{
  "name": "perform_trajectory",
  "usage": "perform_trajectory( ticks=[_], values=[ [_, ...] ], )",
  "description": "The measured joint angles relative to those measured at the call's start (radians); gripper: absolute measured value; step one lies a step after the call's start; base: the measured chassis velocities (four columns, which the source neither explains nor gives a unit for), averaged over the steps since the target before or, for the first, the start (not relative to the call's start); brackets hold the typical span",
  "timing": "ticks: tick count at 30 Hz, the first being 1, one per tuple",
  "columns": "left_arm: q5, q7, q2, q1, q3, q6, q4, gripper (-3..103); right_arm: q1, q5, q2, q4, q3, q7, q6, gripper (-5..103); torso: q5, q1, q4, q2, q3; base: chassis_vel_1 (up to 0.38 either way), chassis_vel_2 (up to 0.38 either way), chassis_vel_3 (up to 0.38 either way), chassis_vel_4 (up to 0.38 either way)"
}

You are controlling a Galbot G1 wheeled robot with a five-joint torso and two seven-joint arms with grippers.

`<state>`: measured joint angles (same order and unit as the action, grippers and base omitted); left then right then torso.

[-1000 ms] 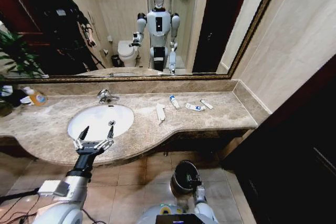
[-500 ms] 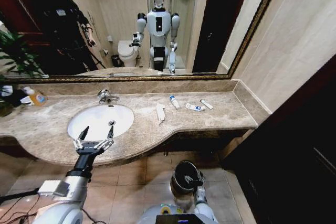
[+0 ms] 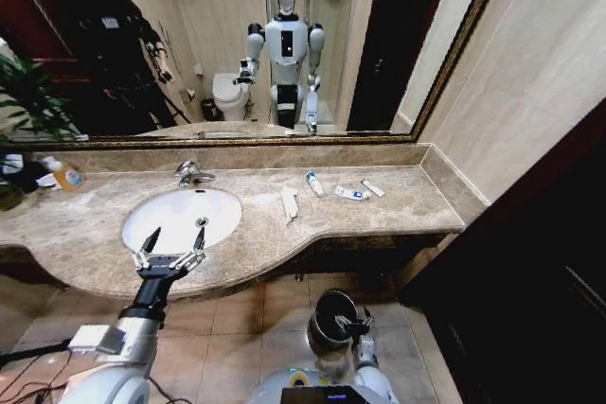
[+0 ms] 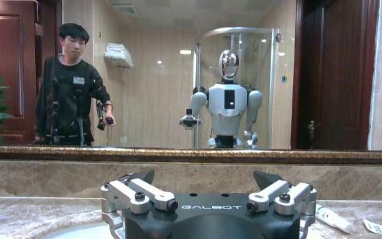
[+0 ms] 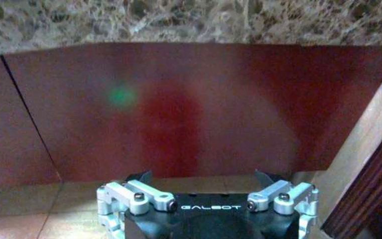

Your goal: Pick up the trash from the sink and place it in the trash bin.

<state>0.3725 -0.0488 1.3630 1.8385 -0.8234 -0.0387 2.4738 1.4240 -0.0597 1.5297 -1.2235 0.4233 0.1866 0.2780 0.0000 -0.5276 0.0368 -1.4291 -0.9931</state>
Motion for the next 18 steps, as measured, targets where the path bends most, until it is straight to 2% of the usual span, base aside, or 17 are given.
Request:
perform_trajectory(
  ticks=[11,18],
  values=[
    [0.000,0.000,0.000,0.000,0.000,0.000,0.000,100,0.060,-0.026,-0.006,-0.110,-0.004,0.019,-0.008,100,0.0001,0.000,0.0001,0.000,0.000,0.000,0.000,0.000,0.000],
    [0.000,0.000,0.000,0.000,0.000,0.000,0.000,100,0.221,-0.010,-0.026,-0.431,-0.011,0.009,-0.034,100,-0.0002,0.000,0.0000,0.000,0.000,0.000,0.000,0.000,0.000]
  ],
)
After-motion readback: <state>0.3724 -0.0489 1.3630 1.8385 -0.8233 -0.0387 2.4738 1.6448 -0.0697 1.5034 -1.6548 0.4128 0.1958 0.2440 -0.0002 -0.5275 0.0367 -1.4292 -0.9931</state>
